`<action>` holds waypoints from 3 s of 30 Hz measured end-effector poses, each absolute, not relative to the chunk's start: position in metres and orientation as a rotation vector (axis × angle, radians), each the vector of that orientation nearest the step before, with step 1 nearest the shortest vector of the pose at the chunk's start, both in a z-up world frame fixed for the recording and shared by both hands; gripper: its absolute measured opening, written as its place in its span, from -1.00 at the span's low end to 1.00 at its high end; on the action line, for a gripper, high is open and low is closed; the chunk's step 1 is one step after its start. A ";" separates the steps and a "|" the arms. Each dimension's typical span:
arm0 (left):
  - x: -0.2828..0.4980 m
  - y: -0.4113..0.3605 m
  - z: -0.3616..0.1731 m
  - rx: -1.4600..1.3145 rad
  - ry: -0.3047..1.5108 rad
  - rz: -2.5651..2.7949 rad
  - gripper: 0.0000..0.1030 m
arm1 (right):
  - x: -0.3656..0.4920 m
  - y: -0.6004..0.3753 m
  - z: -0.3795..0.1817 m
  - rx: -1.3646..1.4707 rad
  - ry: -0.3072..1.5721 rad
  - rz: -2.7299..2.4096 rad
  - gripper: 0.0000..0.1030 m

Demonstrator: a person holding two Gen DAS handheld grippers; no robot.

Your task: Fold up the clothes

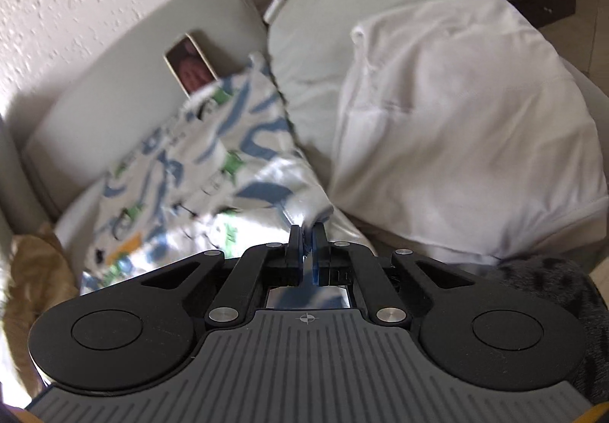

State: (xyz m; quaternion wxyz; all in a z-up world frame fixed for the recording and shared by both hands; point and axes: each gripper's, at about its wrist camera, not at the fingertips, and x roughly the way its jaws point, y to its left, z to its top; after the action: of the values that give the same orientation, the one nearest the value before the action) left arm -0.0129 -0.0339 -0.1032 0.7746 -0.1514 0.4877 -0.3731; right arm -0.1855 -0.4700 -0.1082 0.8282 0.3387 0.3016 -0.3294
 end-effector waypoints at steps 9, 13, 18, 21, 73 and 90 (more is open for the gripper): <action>0.054 -0.067 -0.081 -0.314 0.907 -0.545 -0.02 | -0.177 -0.467 -0.126 0.675 0.733 -0.684 -0.91; 0.076 -0.090 -0.088 -0.265 0.963 -0.495 -0.02 | -0.186 -0.462 -0.118 0.680 0.778 -0.737 -0.43; 0.083 -0.102 -0.108 -0.166 1.030 -0.493 -0.03 | -0.202 -0.445 -0.090 0.616 0.700 -0.783 -0.23; 0.085 -0.101 -0.120 -0.115 1.072 -0.471 -0.06 | -0.186 -0.434 -0.086 0.549 0.672 -0.706 -0.21; 0.032 -0.073 -0.076 0.006 1.093 -0.529 -0.04 | -0.194 -0.443 -0.066 0.846 0.717 -0.397 -0.03; 0.018 -0.065 -0.017 -0.103 0.866 -0.607 0.20 | -0.221 -0.415 0.062 0.602 0.493 -0.329 0.02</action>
State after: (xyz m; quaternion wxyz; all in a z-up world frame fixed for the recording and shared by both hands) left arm 0.0182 -0.0654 -0.0167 0.8622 -0.0489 0.4129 -0.2893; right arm -0.2205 -0.4151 0.0620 0.9122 0.2919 0.2393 -0.1596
